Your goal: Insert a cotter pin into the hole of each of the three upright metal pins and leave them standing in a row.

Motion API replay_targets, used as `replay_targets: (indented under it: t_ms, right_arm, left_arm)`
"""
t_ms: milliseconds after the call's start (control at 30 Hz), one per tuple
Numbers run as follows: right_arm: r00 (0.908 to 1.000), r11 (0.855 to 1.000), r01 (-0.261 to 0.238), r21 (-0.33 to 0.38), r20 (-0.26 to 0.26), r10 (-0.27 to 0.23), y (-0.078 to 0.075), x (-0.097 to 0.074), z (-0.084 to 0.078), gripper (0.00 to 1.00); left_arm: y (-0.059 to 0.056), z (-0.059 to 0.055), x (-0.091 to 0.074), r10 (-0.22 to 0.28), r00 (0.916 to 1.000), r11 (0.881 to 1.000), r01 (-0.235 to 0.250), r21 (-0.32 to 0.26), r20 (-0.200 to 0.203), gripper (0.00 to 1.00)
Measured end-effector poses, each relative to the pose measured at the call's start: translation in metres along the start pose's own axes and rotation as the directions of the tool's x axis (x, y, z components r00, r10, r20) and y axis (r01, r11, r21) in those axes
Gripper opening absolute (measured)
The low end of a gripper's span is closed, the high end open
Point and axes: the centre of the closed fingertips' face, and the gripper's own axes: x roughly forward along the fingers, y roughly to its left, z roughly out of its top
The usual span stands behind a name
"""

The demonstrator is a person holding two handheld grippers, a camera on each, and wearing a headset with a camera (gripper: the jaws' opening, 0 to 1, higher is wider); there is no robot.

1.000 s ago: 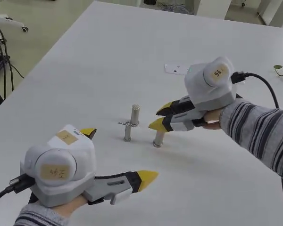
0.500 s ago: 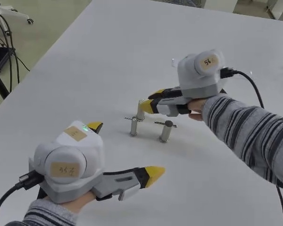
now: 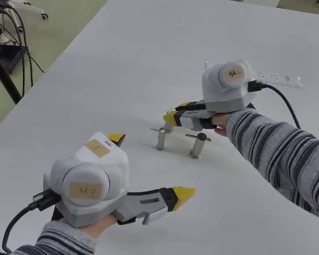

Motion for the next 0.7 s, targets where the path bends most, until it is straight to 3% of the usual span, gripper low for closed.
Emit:
replay_targets:
  t_ms: [267, 433, 700]
  right_arm:
    - [0.9996, 0.999, 0.027, -0.029, 0.005, -0.027, -0.002, -0.001, 0.000, 0.09]
    - [0.9987, 0.998, 0.046, -0.046, -0.019, -0.047, -0.004, -0.005, 0.000, 0.08]
    - [0.9942, 0.994, 0.101, -0.053, -0.033, -0.102, -0.015, -0.027, -0.012, 0.08]
  left_arm:
    - [0.002, -0.002, -0.002, 0.007, 1.0000, 1.000, -0.007, -0.004, -0.007, 0.97]
    - [-0.001, -0.002, -0.001, 0.000, 0.9999, 1.000, 0.000, 0.004, -0.011, 0.97]
    - [-0.001, 0.000, -0.002, 0.000, 1.0000, 1.000, 0.000, 0.015, -0.008, 0.97]
